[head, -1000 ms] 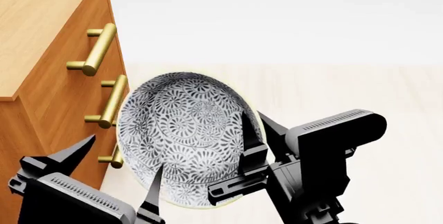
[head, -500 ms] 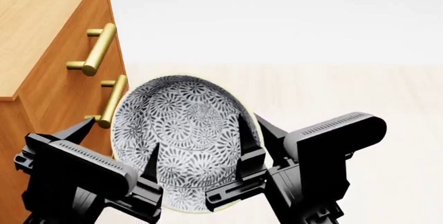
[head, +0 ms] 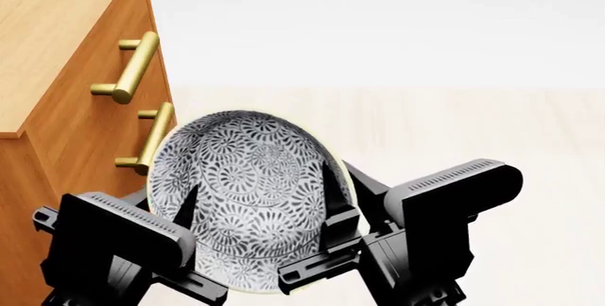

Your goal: Put the bowl on top of the cabinet.

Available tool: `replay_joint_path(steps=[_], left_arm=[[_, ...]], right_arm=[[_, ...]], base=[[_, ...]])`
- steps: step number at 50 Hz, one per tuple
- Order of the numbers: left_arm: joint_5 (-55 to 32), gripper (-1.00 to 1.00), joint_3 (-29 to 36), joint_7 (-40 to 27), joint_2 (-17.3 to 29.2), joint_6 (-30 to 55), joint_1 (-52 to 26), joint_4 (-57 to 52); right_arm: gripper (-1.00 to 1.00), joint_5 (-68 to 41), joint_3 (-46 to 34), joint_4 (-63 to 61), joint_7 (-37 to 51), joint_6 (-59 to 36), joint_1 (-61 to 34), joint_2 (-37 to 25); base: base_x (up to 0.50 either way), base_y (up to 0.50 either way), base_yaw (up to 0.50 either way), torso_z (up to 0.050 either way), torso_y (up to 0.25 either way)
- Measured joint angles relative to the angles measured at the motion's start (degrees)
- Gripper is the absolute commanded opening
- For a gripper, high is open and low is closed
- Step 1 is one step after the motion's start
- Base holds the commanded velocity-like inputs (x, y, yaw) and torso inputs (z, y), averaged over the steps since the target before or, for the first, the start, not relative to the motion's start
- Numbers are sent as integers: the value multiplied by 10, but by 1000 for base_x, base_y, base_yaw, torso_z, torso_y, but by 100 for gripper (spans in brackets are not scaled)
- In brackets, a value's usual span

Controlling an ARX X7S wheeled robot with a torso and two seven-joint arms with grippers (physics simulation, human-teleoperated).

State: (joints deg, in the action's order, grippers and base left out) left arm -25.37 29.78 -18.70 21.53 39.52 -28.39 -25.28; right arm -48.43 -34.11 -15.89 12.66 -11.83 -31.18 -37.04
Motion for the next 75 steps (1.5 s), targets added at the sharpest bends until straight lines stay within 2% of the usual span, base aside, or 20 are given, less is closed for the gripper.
replay_joint_path(steps=[21, 22, 58, 75], left_arm=[[0, -100, 2, -8, -3, 8, -13, -7], [0, -100, 2, -8, -4, 10, -15, -8], [-29, -100, 15, 4, -52, 72, -113, 44], [-10, -100, 32, 6, -68, 65, -147, 99]], right_arm=[[-100, -5, -1, 4, 9, -8, -2, -1], [100, -6, 0, 4, 10, -9, -2, -2], [100, -27, 34, 17, -1, 16, 29, -21], [100, -34, 73, 20, -24, 104, 111, -35]], base=[[0, 0, 0, 0, 0], [0, 0, 0, 0, 0], [0, 0, 0, 0, 1], [0, 0, 0, 1, 0]])
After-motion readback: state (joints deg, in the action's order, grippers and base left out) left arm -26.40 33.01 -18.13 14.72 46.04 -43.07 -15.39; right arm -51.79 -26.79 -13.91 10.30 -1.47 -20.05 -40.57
